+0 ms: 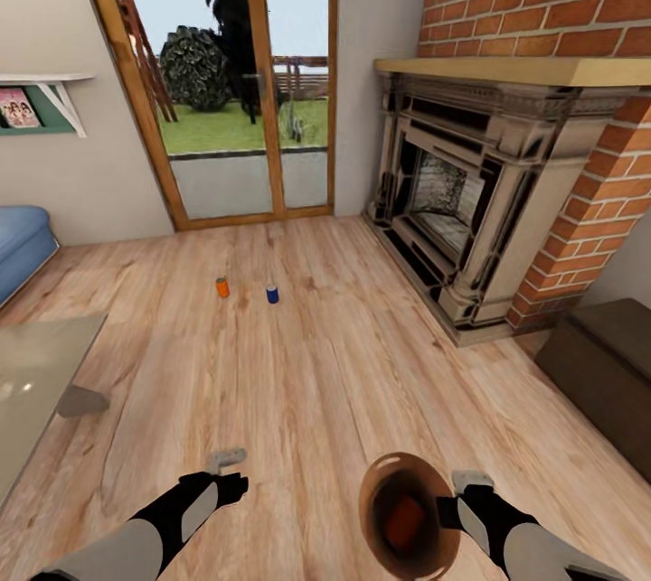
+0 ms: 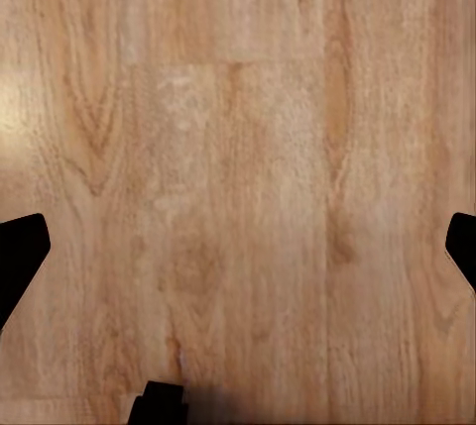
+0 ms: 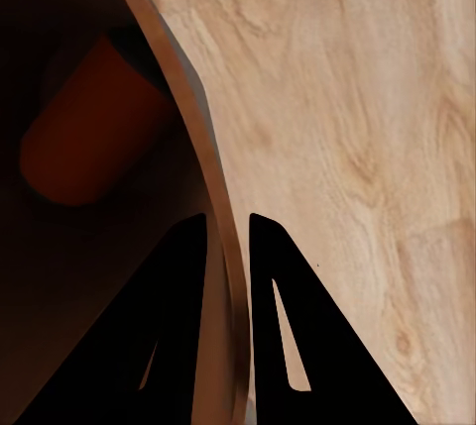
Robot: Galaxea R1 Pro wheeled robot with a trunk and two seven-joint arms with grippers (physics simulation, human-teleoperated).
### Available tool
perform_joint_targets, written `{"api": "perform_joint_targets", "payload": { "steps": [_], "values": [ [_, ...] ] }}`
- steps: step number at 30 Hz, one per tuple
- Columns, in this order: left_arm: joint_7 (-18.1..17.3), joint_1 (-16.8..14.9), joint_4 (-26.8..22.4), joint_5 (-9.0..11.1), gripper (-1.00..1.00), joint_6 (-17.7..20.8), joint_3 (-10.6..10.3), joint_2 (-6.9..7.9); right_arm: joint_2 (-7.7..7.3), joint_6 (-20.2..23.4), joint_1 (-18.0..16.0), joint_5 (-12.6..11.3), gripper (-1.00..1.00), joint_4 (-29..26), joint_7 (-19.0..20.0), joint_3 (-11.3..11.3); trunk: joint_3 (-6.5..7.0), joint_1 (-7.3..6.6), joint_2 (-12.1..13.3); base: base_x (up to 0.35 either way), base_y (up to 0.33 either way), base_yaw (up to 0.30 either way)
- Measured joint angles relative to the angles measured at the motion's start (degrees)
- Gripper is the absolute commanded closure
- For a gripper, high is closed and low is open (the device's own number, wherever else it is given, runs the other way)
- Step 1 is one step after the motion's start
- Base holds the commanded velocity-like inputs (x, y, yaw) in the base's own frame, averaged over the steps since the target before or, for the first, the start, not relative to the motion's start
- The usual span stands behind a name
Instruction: Put the three can of soda from the living room inside the tash can in the kitchen.
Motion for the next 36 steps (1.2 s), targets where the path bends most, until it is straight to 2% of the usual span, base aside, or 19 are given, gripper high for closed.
{"api": "perform_joint_targets", "payload": {
  "steps": [36],
  "values": [
    [0.1,0.0,0.0,0.0,-1.00,-0.9,-0.2,-0.01,0.06,-0.5,0.0,0.2,1.00,0.0,-0.1,0.1,0.00,0.00,0.0,0.343,0.000,0.000]
  ]
}}
